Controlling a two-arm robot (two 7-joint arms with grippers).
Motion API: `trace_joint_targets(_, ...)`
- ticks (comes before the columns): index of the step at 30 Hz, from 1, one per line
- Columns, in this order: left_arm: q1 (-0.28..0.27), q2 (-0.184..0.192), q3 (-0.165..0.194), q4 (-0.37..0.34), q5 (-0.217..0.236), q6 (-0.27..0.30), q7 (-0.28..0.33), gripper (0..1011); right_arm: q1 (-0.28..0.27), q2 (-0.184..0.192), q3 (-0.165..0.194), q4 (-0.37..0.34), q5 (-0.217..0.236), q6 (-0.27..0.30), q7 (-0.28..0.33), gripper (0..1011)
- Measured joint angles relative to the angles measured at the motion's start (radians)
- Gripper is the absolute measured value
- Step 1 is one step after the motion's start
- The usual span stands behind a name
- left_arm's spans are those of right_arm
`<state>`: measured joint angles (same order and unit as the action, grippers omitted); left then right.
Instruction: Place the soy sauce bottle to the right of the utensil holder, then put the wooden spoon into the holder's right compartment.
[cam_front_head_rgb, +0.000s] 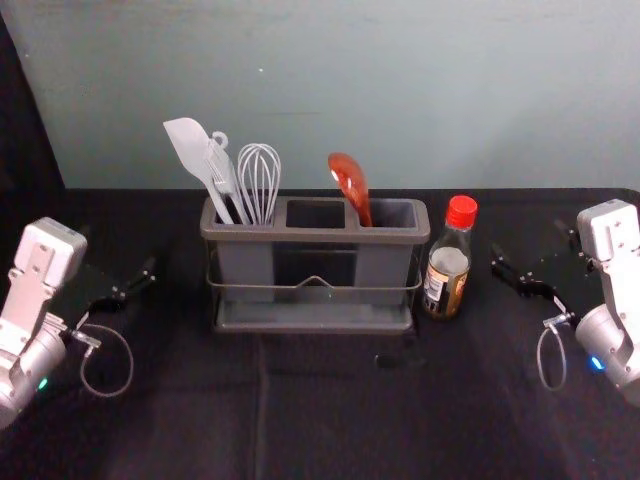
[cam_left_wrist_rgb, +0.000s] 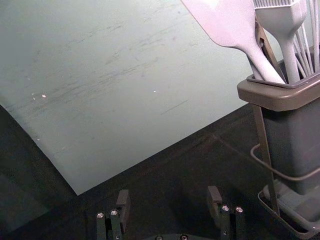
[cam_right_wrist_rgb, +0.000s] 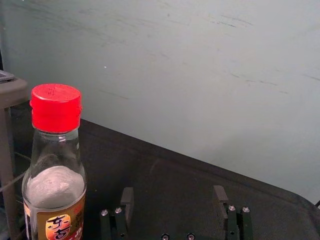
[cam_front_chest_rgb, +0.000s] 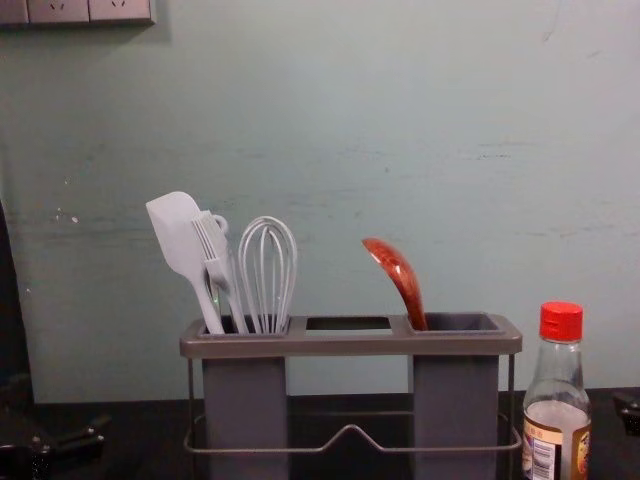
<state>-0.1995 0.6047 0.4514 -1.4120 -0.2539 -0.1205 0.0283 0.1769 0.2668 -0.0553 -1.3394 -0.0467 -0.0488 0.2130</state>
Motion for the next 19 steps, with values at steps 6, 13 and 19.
trace_joint_targets(6,0.000,0.000,0.000,0.000,0.000,0.000,0.000,1012,0.000,0.000,0.000,0.000,0.000,0.000,0.000,1004)
trace_joint_targets(13,0.000,0.000,0.000,0.000,0.000,0.000,0.000,1011,0.000,0.000,0.000,0.000,0.000,0.000,0.000,1004)
trace_joint_targets(19,0.000,0.000,0.000,0.000,0.000,0.000,0.000,1011,0.000,0.000,0.000,0.000,0.000,0.000,0.000,1004)
